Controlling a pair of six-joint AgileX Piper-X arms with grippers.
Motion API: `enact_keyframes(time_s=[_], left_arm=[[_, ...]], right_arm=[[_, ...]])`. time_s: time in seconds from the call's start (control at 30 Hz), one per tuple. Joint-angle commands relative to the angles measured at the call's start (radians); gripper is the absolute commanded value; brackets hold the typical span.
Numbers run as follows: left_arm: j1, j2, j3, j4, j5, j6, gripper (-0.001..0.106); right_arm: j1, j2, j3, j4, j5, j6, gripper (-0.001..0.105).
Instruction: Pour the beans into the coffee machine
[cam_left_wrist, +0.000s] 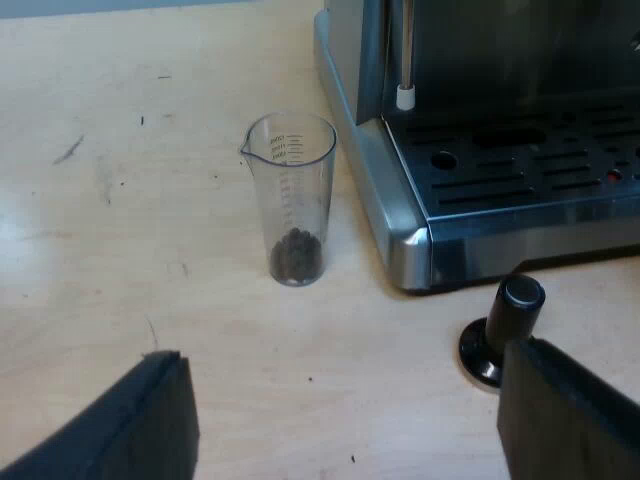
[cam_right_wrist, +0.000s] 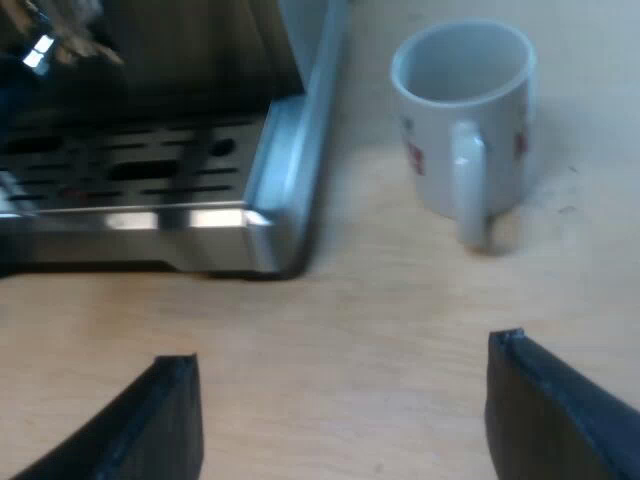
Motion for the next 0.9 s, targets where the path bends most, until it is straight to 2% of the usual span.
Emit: enact_keyframes(time_s=[0.03, 0.17, 0.2, 0.27, 0.37, 0.5, 0.67, 0.8, 0.83, 0.9], left_arm=[[-0.005, 0.012, -0.001, -0.043, 0.002, -0.028, 0.065], [-0.005, 0.029, -0.001, -0.061, 0.002, -0.036, 0.065], [-0.005, 0.054, -0.001, -0.078, 0.002, -0.035, 0.065], [-0.005, 0.071, -0.001, -0.083, 0.002, -0.035, 0.064], [-0.005, 0.096, -0.001, -0.106, 0.002, -0.035, 0.059], [-0.005, 0.124, -0.001, -0.167, 0.016, -0.035, 0.048], [-0.005, 0.158, -0.001, -0.213, 0.053, -0.035, 0.047], [-0.005, 0.179, -0.001, -0.231, 0.053, -0.035, 0.054], [-0.005, 0.191, -0.001, -0.247, 0.053, -0.035, 0.062], [-0.005, 0.203, -0.001, -0.255, 0.053, -0.035, 0.066]], right_arm=[[-0.005, 0.016, -0.039, -0.008, -0.052, -0.017, 0.062], [-0.005, 0.045, -0.074, -0.008, -0.106, -0.05, 0.062], [0.01, 0.077, -0.105, -0.021, -0.149, -0.068, 0.062], [0.027, 0.098, -0.124, -0.032, -0.163, -0.067, 0.062], [0.065, 0.133, -0.141, -0.051, -0.174, -0.071, 0.062], [0.136, 0.183, -0.155, -0.081, -0.244, -0.114, 0.062], [0.217, 0.233, -0.16, -0.149, -0.276, -0.114, 0.062], [0.288, 0.273, -0.16, -0.213, -0.275, -0.114, 0.062], [0.315, 0.285, -0.16, -0.232, -0.275, -0.114, 0.062], [0.347, 0.304, -0.16, -0.252, -0.275, -0.114, 0.062]])
